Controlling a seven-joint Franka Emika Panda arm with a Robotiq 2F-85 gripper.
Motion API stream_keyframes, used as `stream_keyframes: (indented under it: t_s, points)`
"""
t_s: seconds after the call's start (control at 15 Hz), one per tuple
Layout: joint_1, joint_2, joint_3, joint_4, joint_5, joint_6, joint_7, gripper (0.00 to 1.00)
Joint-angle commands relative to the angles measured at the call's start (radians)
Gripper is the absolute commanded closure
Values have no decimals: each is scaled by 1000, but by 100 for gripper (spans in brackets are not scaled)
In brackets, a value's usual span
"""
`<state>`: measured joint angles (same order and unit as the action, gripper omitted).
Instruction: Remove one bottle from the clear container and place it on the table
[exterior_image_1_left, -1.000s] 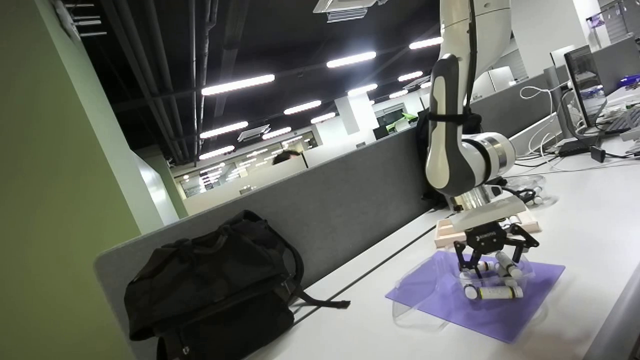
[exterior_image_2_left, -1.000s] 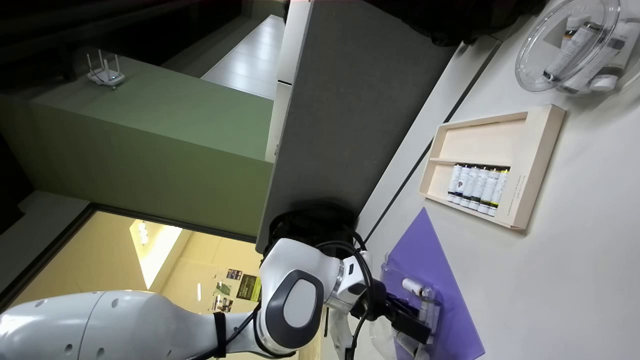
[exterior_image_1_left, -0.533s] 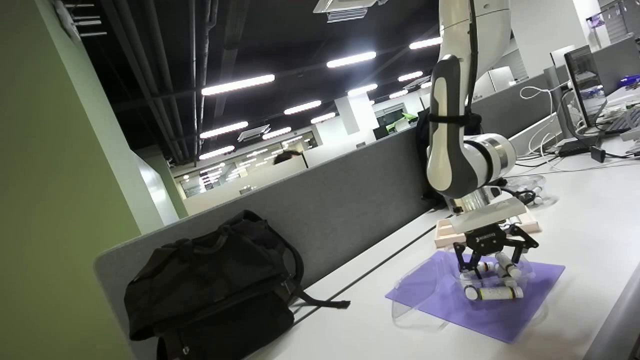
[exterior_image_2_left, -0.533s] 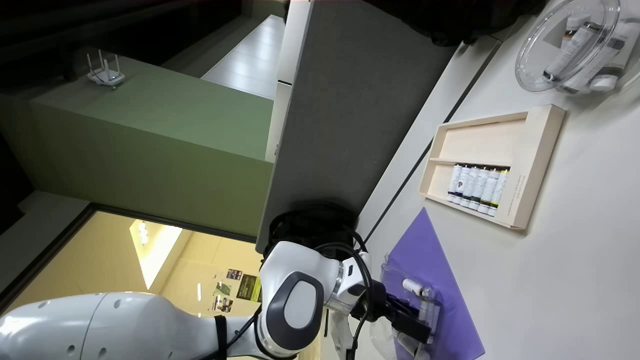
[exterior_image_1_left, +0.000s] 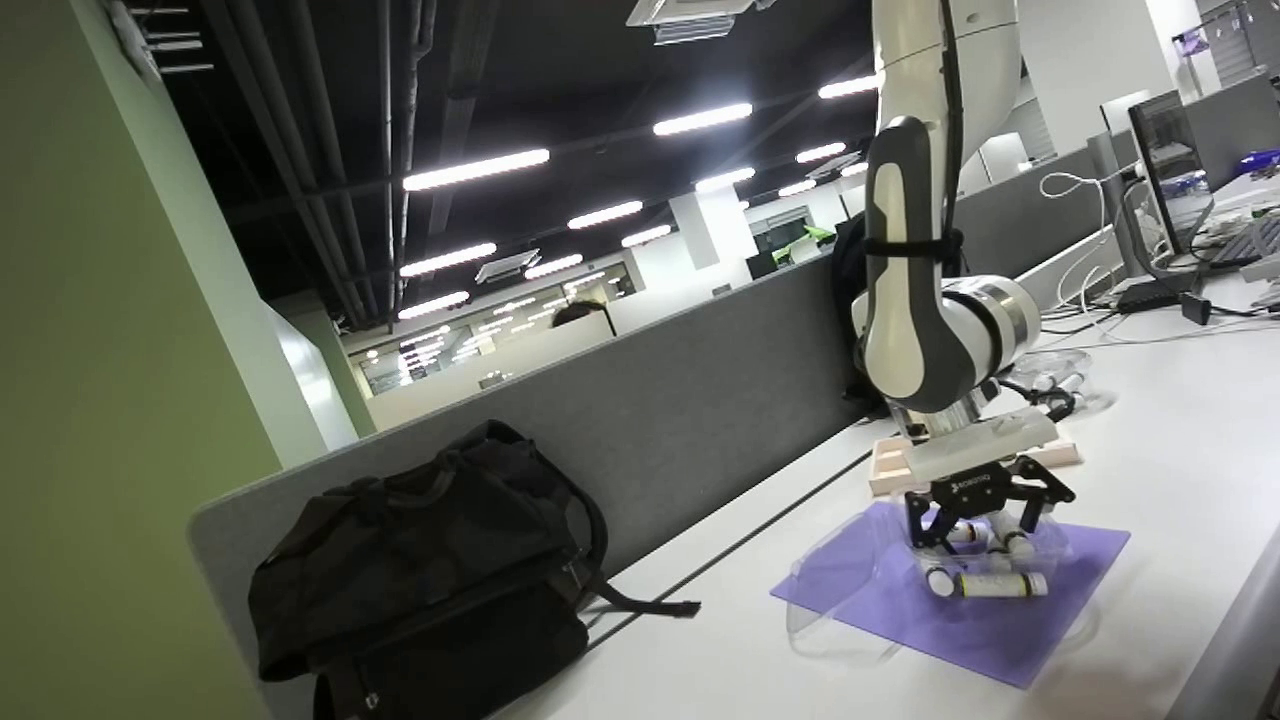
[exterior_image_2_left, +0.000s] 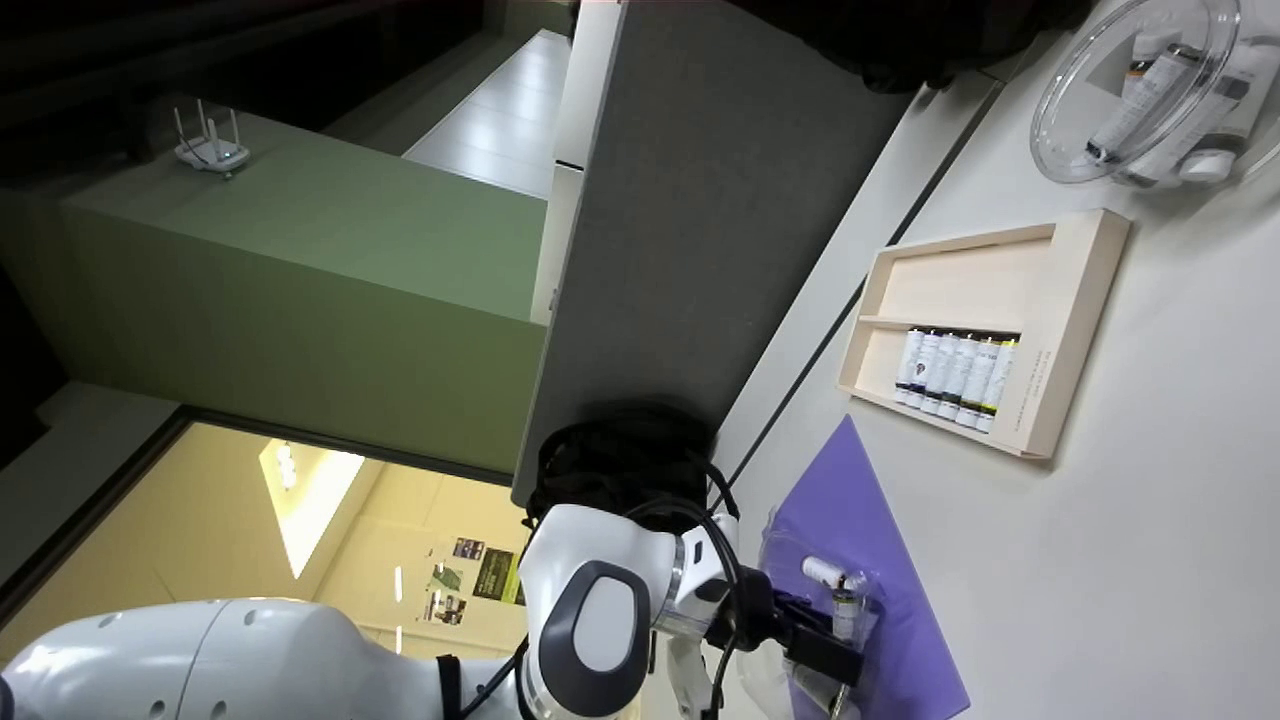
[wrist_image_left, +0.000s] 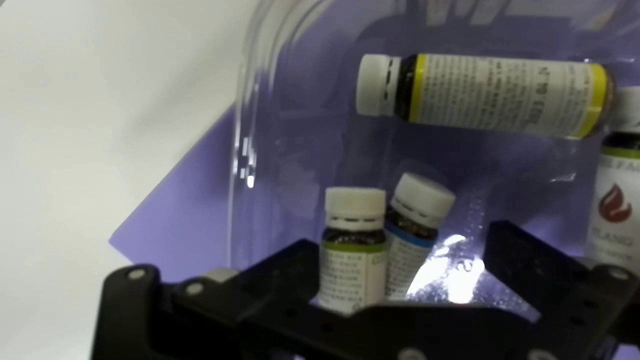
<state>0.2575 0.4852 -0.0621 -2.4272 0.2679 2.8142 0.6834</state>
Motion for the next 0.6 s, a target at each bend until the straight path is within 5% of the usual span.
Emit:
stream_keyframes:
  t_s: [0.0, 0.13, 0.2, 0.53]
  points:
    - [41, 79, -25, 13, -36, 89, 57, 0]
    - [49, 79, -26, 5, -41, 103, 58, 0]
    - [52, 78, -27, 2, -41, 108, 55, 25]
    - [65, 60, -34, -4, -34, 125, 54, 44]
